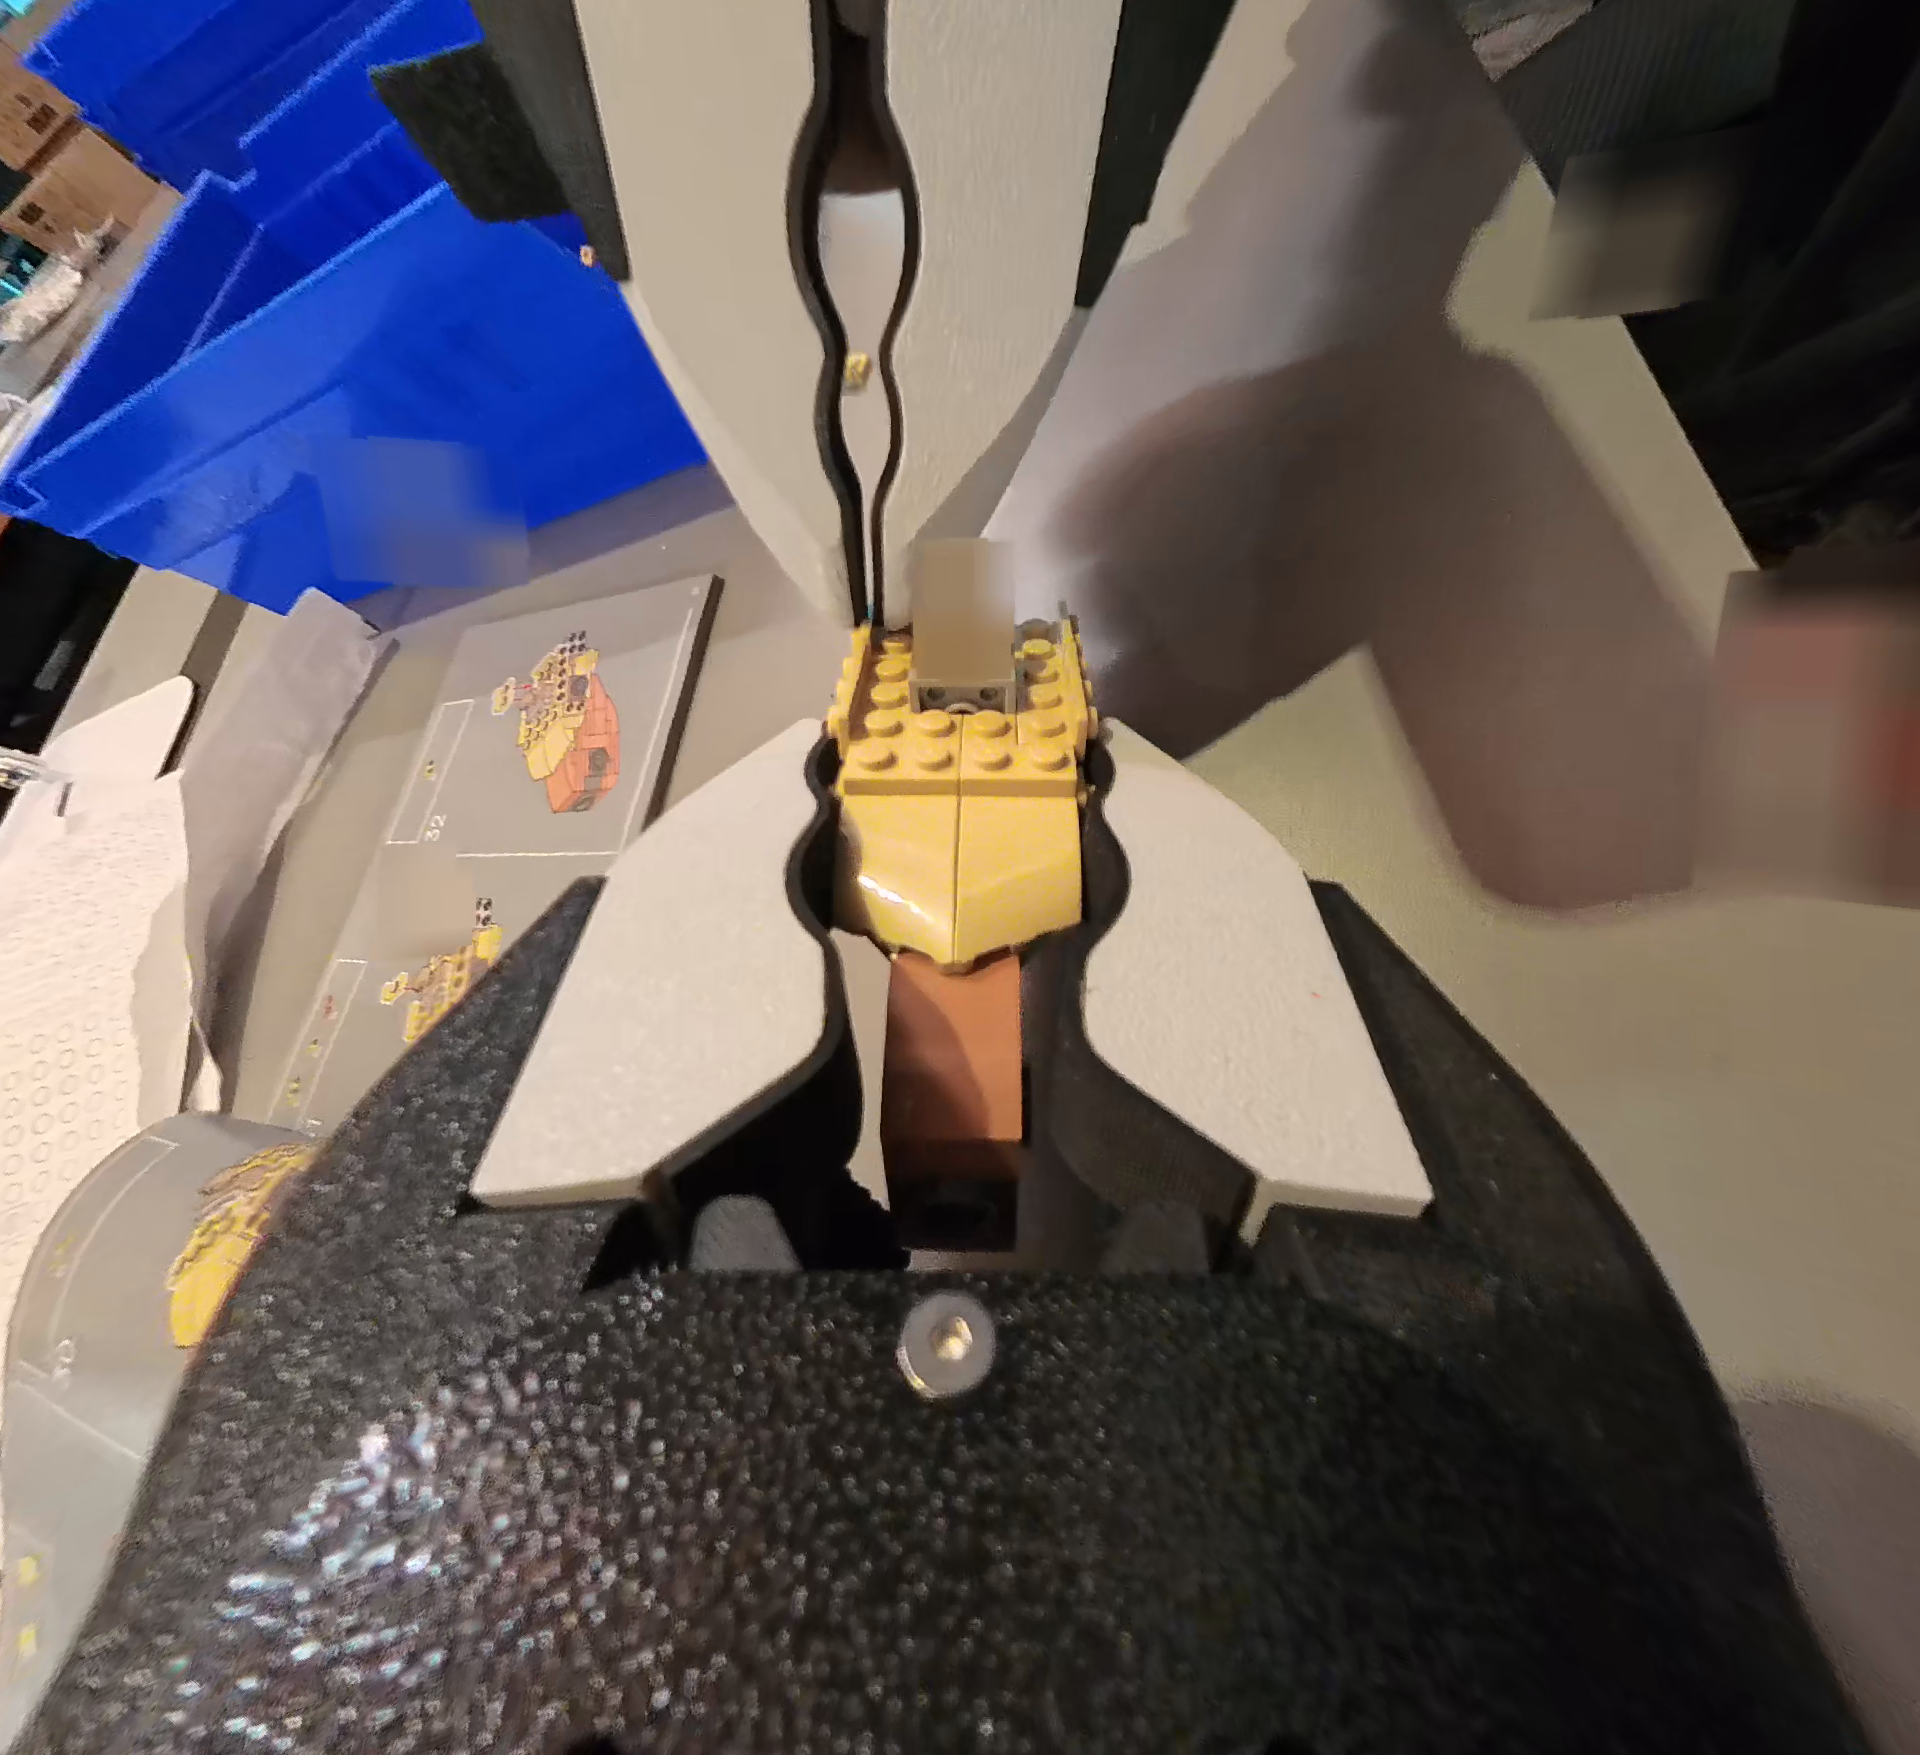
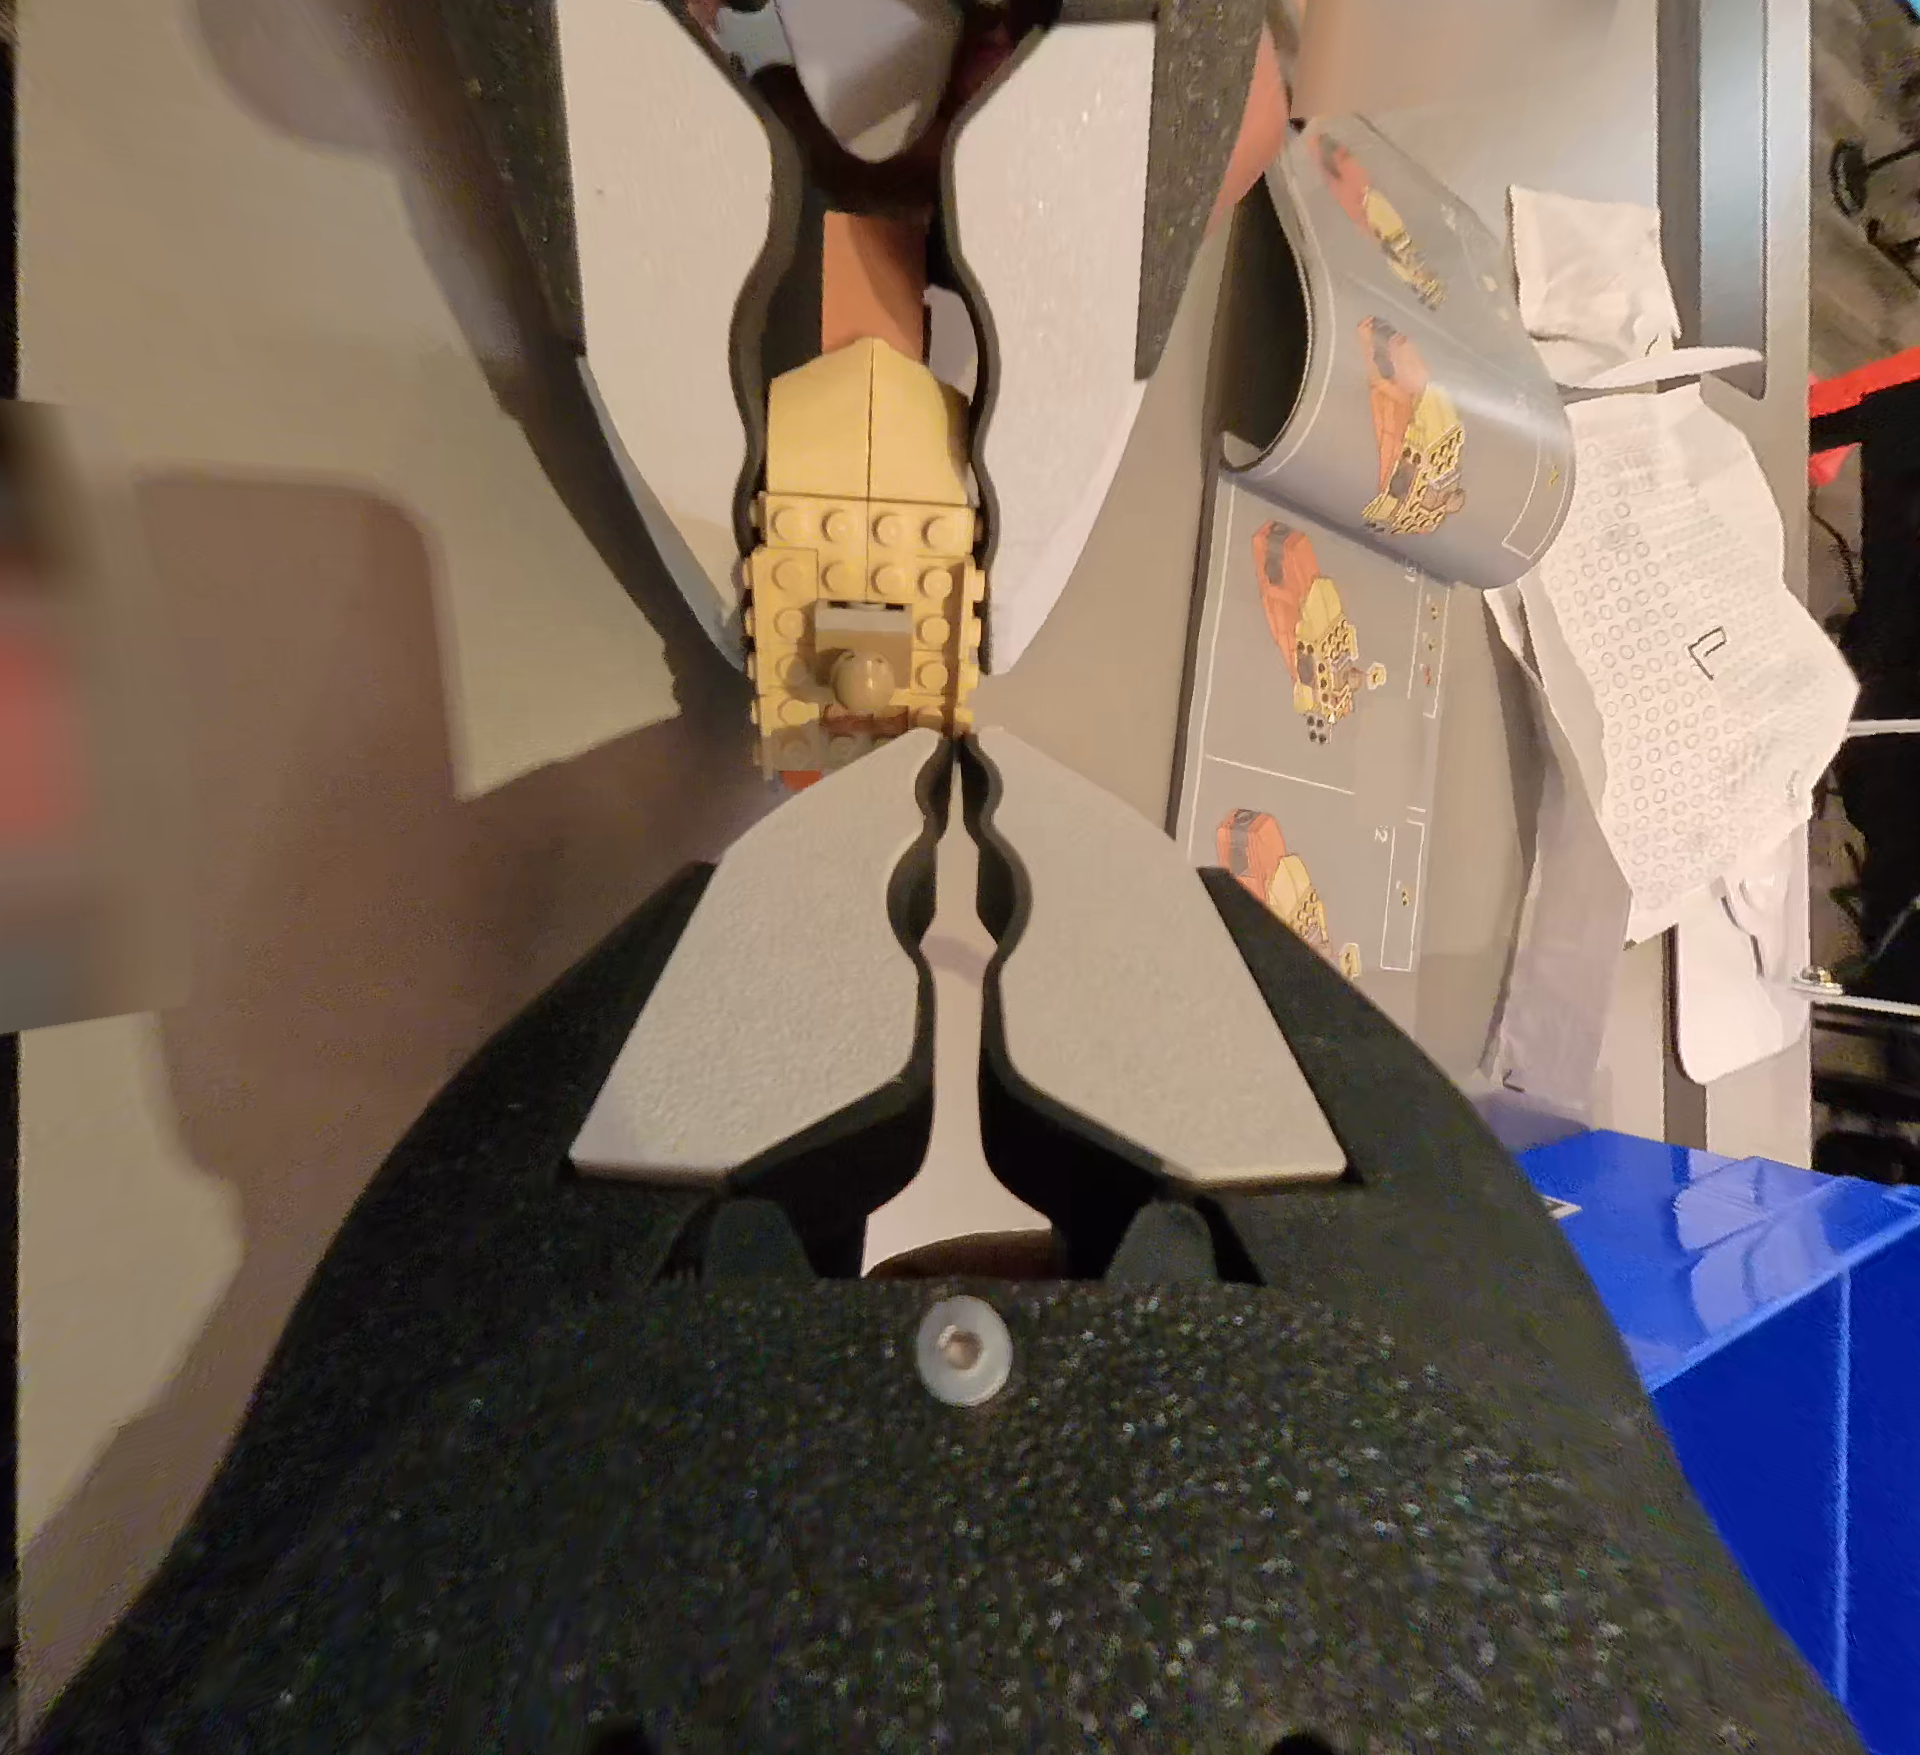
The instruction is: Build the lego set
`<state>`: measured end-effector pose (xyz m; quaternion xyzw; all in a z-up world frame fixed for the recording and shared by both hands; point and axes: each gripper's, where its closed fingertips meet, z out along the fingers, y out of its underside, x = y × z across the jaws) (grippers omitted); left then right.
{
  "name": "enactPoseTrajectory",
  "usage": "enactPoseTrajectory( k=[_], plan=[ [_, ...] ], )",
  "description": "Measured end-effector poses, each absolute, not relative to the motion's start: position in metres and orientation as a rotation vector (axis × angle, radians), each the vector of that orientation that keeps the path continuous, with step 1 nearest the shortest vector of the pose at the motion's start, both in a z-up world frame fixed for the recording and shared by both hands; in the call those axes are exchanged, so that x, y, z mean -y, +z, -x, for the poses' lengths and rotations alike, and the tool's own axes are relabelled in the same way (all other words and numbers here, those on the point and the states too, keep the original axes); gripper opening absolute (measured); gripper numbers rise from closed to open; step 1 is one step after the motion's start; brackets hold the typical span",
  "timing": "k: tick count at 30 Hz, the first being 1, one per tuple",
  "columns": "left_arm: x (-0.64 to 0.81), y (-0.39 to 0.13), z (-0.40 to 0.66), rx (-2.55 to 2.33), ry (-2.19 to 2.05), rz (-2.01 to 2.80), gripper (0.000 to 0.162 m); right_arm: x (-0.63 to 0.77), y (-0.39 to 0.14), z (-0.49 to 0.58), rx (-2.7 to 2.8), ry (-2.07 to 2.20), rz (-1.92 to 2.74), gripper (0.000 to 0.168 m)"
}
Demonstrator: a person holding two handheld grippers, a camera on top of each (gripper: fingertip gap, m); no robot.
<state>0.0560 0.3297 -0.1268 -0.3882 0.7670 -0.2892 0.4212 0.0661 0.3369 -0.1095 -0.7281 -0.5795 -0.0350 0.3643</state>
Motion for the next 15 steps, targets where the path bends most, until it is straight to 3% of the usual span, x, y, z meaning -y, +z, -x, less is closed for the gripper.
enactPoseTrajectory(
  k=[15],
  plan=[
    [-0.325,-0.112,-0.055,-1.871,-0.771,0.868,0.042,-0.334,-0.098,-0.062,1.491,0.020,1.777,0.001]
  ],
)
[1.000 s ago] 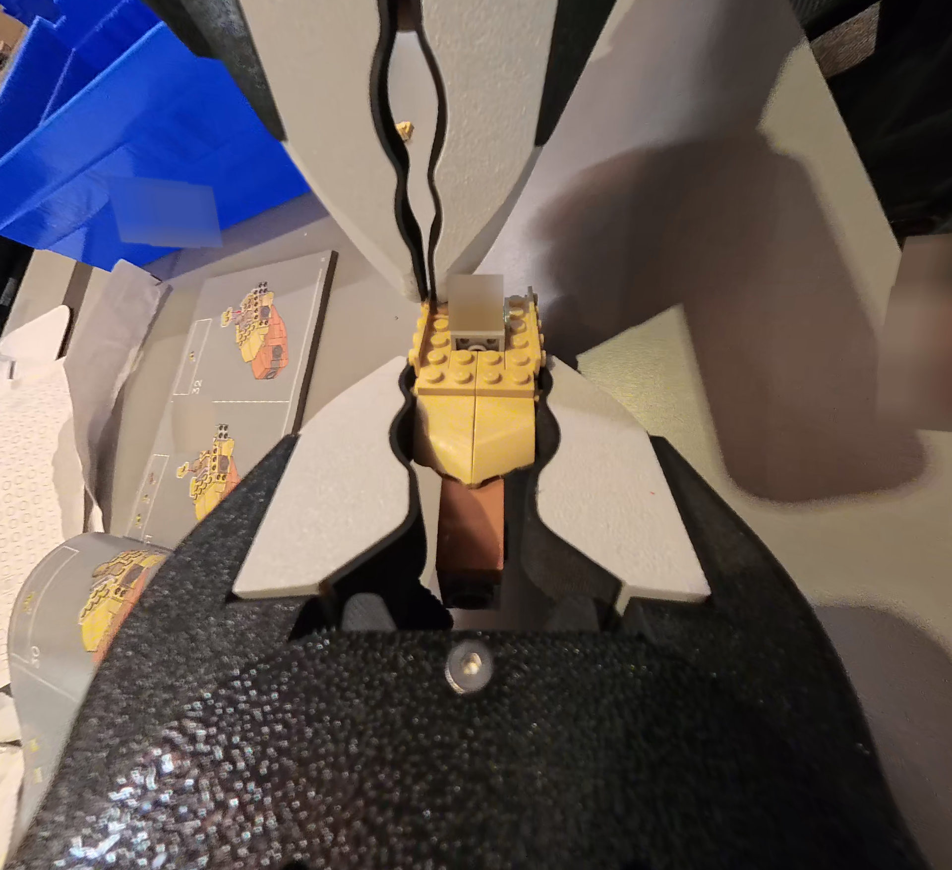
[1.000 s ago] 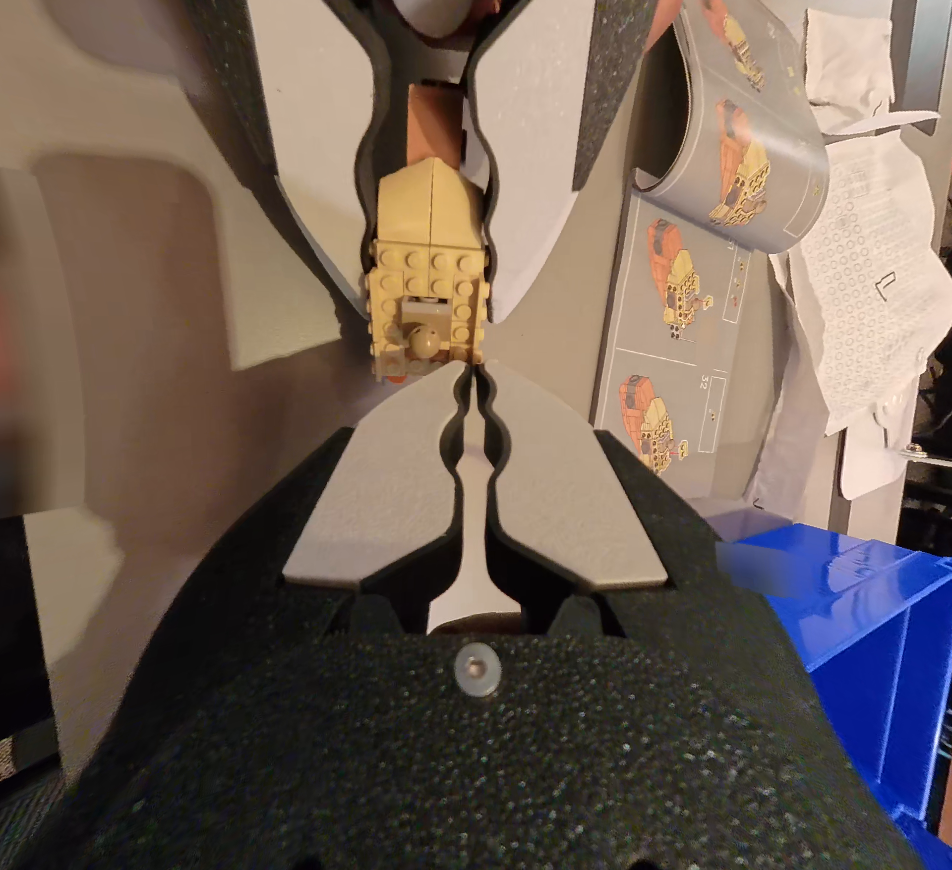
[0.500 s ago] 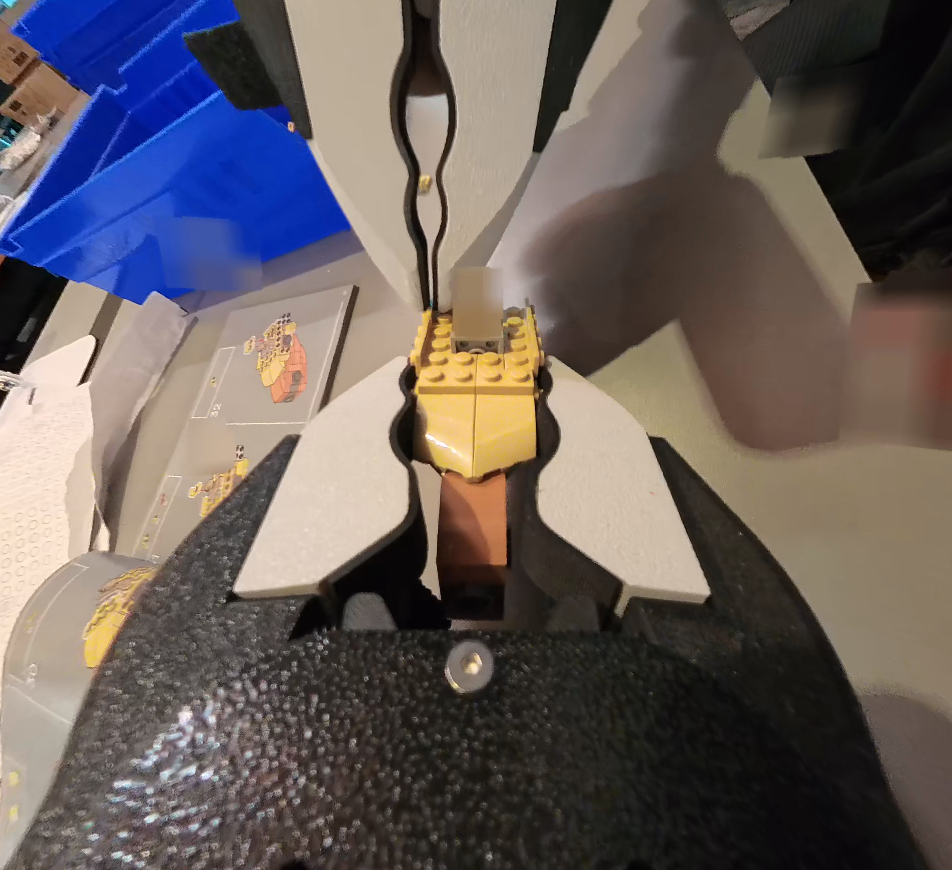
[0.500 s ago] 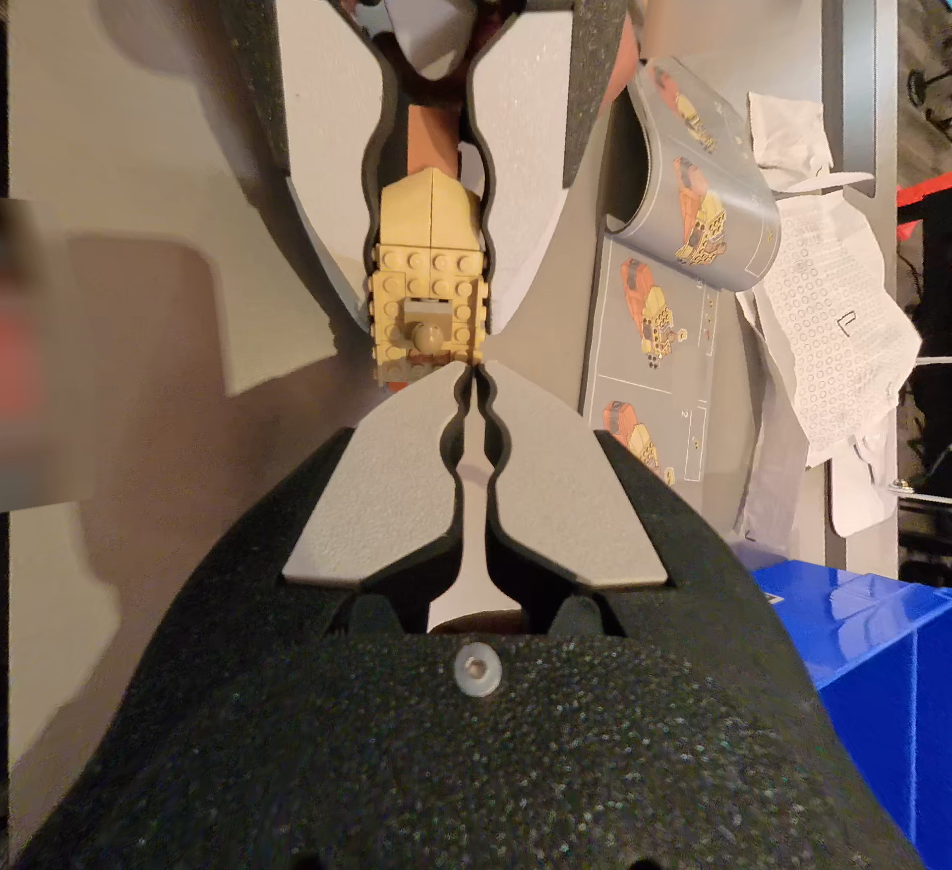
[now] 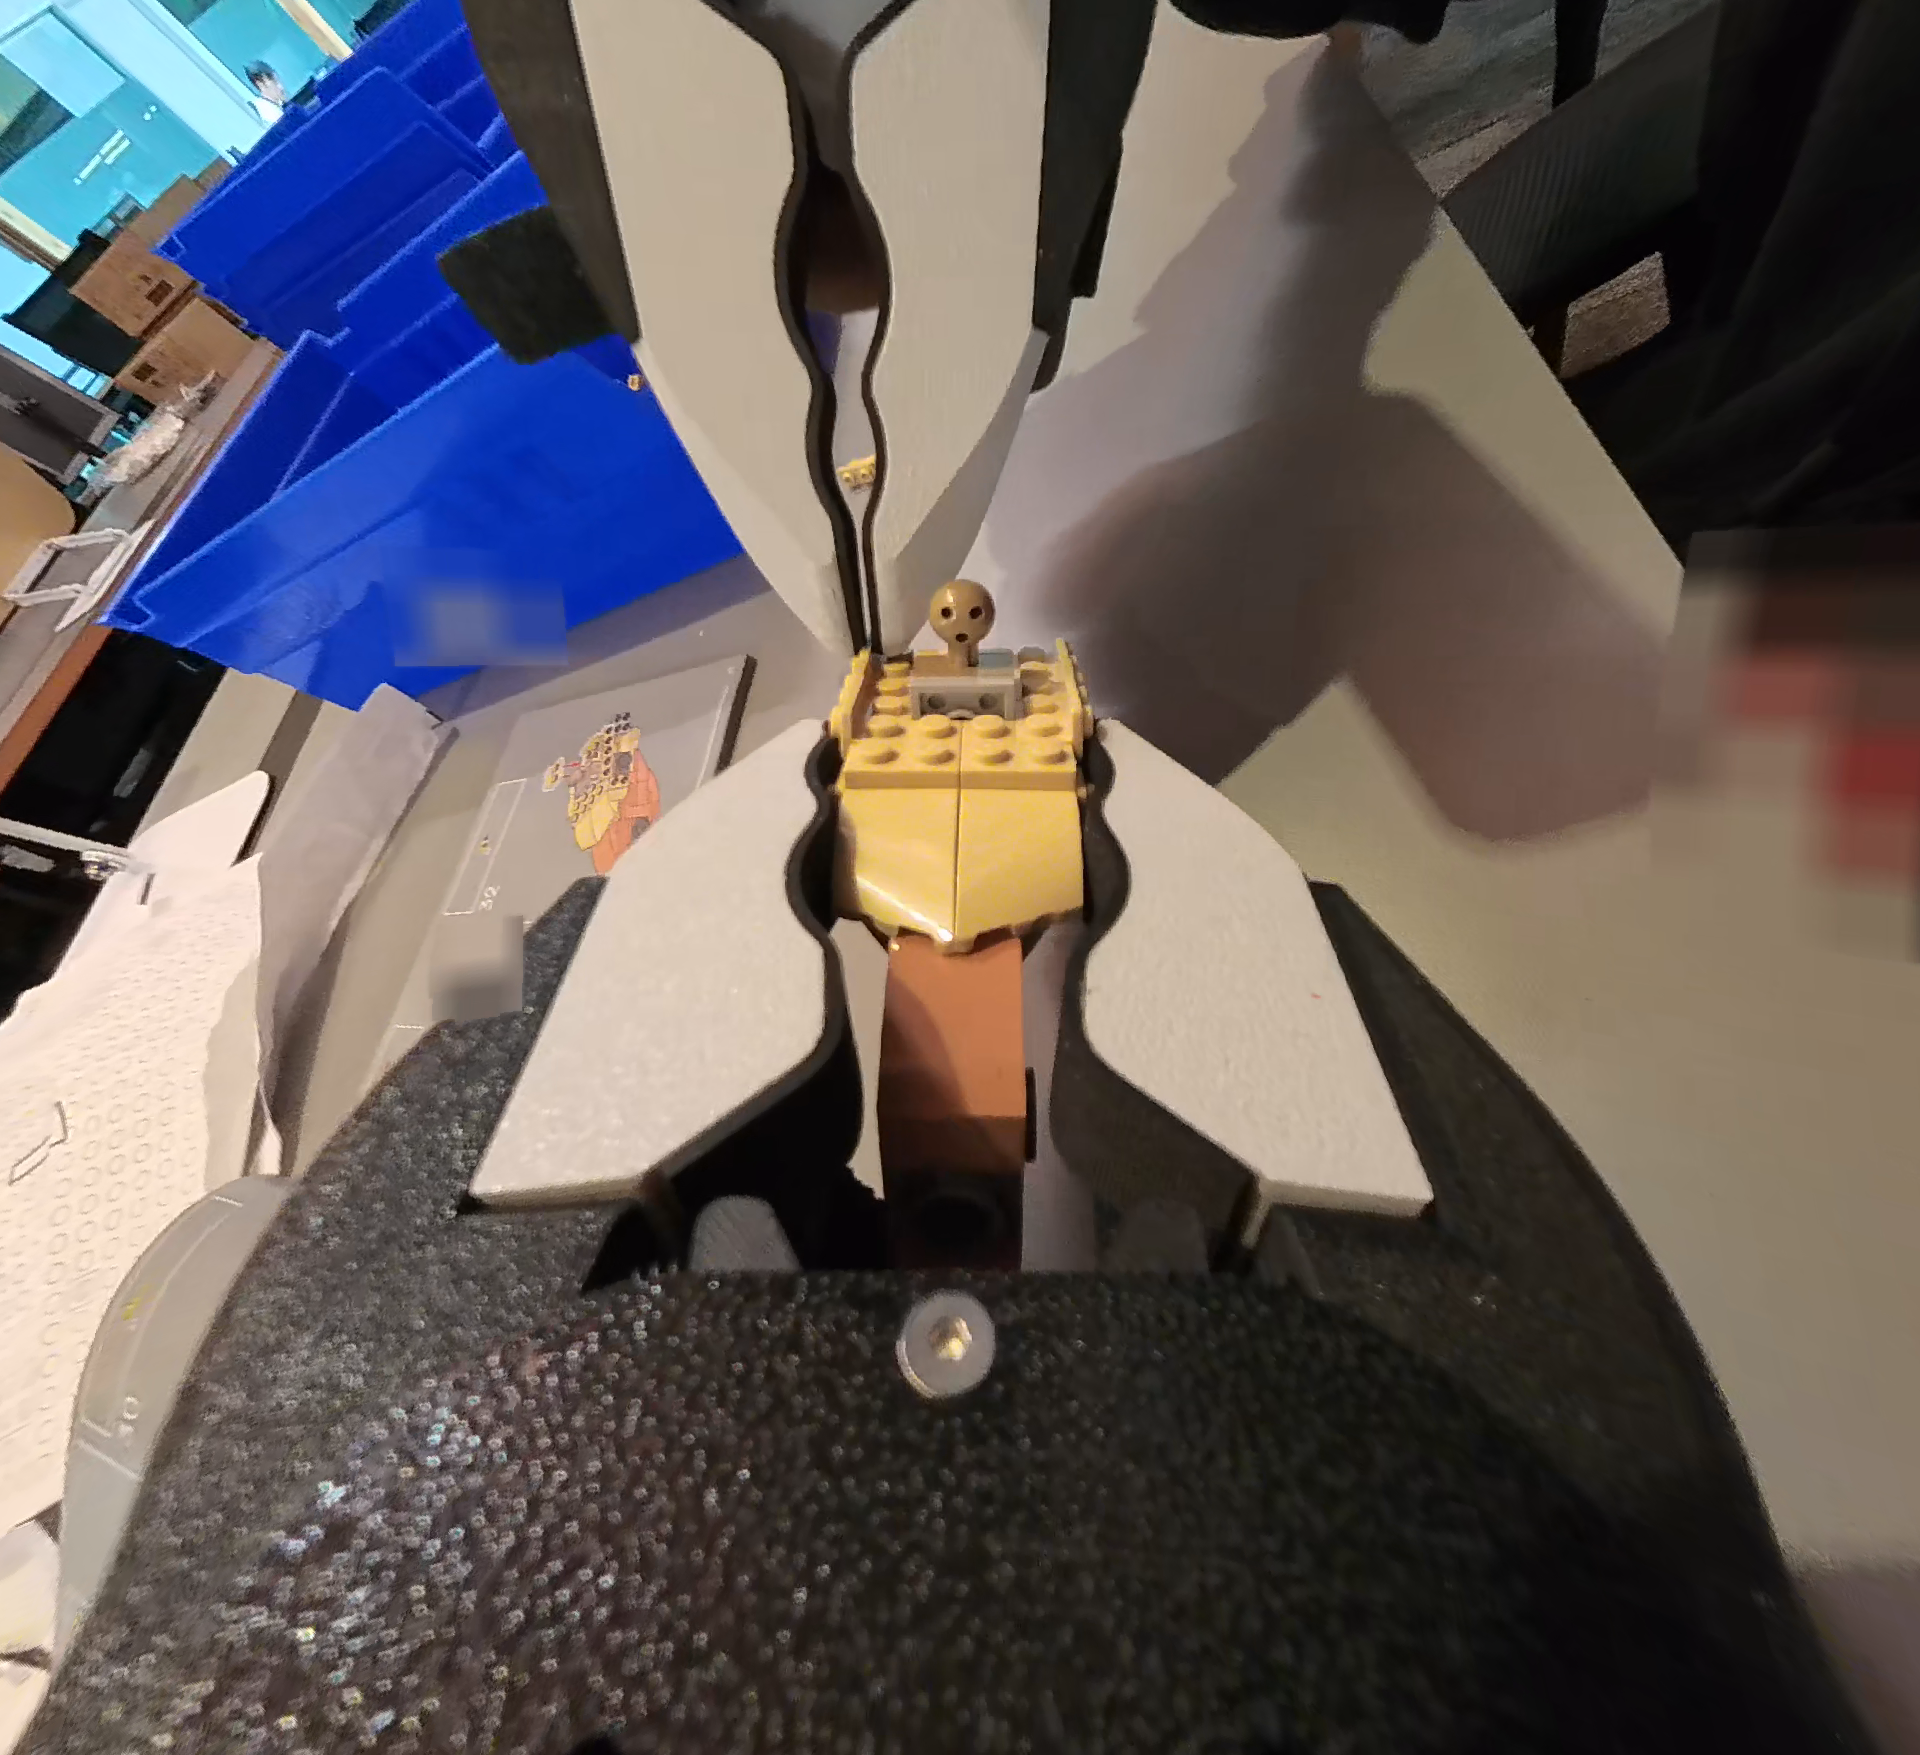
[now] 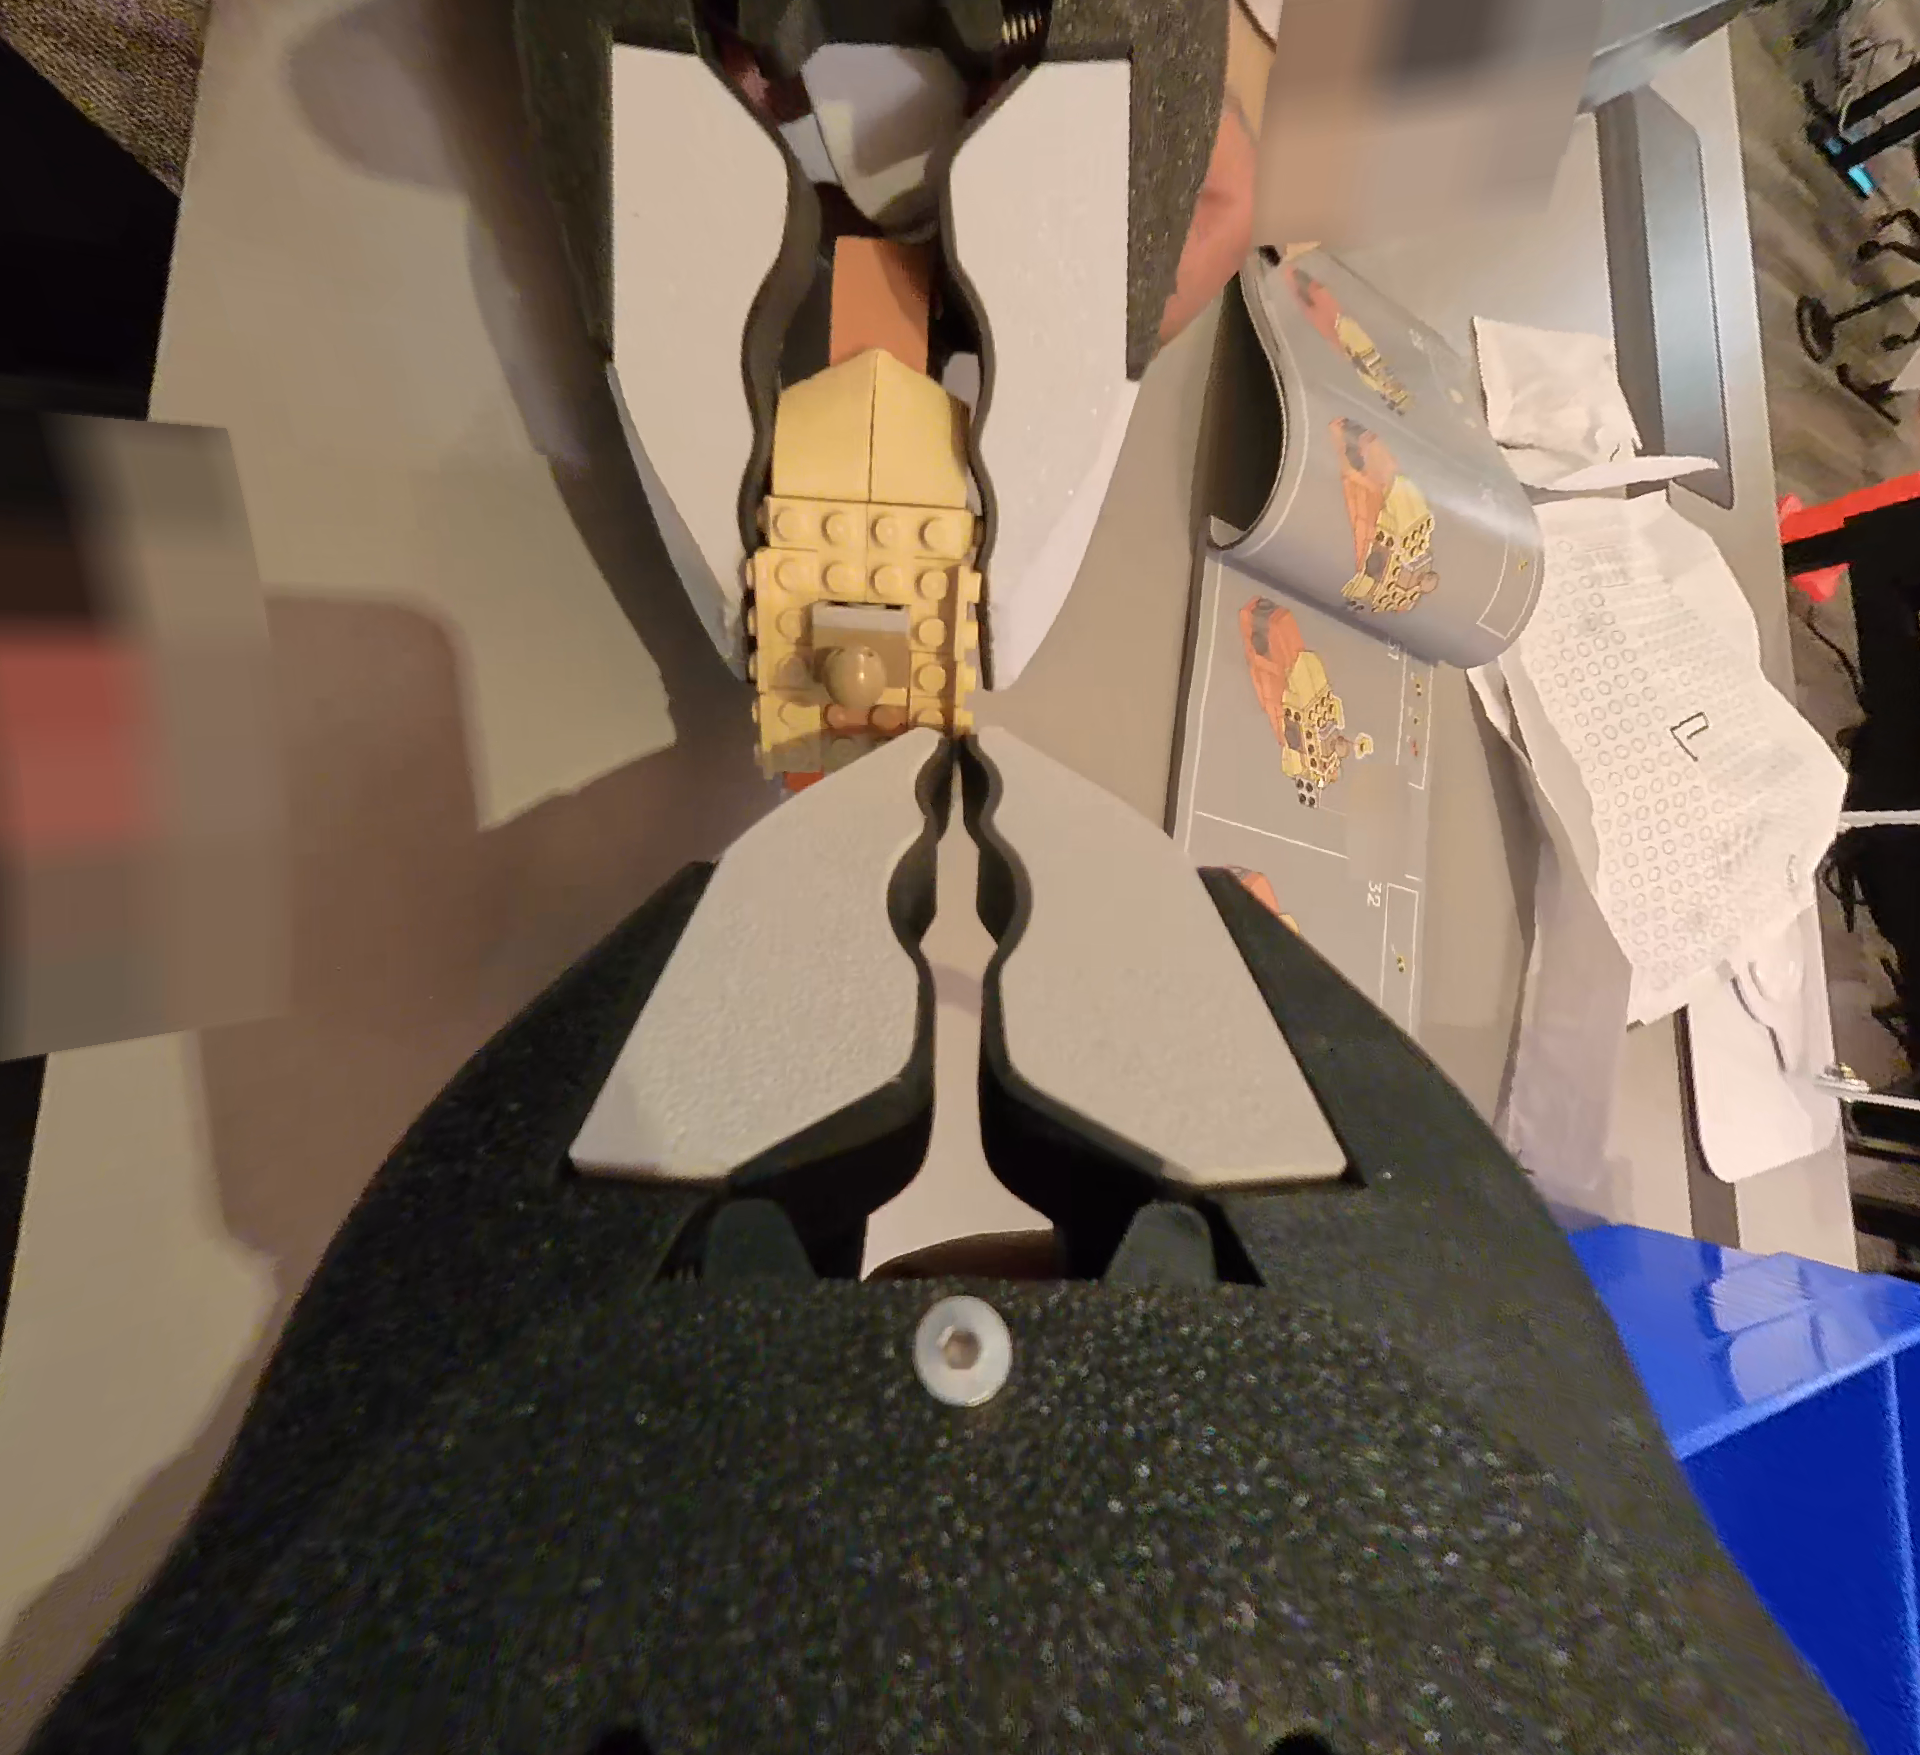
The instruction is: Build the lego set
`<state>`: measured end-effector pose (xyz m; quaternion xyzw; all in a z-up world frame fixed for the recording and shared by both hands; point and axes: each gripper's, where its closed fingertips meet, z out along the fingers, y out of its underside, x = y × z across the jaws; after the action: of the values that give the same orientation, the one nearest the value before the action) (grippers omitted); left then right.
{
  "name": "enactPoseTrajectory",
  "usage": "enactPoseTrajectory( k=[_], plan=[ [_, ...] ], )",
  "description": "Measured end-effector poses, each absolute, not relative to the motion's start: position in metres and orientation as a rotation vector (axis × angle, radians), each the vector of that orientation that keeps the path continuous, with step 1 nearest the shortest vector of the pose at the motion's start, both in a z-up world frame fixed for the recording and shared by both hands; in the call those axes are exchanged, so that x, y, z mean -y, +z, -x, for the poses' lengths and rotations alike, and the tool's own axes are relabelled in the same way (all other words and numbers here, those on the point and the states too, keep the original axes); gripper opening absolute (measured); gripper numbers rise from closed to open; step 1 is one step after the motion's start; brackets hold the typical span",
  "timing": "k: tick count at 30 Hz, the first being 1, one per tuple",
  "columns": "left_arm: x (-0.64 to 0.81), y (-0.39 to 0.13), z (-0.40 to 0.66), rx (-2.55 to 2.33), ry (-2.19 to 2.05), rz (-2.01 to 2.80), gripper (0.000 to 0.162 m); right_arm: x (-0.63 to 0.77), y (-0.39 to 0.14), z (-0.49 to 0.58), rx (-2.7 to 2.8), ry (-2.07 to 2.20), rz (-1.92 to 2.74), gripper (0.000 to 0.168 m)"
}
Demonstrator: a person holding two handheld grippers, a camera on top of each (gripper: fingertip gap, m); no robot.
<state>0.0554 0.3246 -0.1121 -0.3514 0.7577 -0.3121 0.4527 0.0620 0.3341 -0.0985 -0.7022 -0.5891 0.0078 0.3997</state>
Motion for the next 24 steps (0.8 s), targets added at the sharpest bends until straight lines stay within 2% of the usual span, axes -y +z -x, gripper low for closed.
enactPoseTrajectory(
  k=[16,19,24],
  plan=[
    [-0.325,-0.099,-0.055,-1.799,-0.912,0.893,0.042,-0.337,-0.082,-0.059,1.458,-0.005,1.656,0.002],
    [-0.326,-0.097,-0.055,-1.786,-0.963,0.923,0.042,-0.340,-0.076,-0.061,1.426,-0.050,1.621,0.011],
    [-0.334,-0.087,-0.052,-1.704,-1.128,1.008,0.042,-0.339,-0.057,-0.072,1.348,-0.049,1.537,0.016]
  ],
)
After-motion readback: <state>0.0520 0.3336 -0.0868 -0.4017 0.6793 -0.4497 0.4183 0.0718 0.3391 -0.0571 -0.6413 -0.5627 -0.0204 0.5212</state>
